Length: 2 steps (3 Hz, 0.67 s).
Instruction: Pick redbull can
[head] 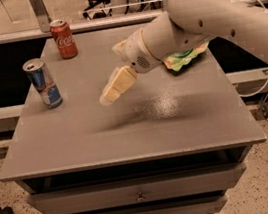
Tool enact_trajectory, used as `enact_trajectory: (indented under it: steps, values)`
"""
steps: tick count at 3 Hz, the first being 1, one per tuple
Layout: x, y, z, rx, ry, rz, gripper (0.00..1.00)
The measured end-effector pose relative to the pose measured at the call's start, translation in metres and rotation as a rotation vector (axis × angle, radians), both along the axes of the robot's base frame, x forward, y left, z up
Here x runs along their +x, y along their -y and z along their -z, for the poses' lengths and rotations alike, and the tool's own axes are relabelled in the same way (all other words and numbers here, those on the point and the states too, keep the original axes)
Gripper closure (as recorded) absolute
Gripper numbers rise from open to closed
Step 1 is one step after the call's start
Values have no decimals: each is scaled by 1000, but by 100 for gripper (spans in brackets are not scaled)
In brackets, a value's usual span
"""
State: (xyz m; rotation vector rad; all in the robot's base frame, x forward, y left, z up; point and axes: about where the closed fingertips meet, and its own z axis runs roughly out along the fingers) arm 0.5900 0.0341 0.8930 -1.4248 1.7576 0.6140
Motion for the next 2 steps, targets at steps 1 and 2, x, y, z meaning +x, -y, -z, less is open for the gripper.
enact_trajectory:
  steps: [1,2]
  values:
    - [22,-47,-10,90,34,-21,0]
    - [35,-92,-18,172,54,-54,0]
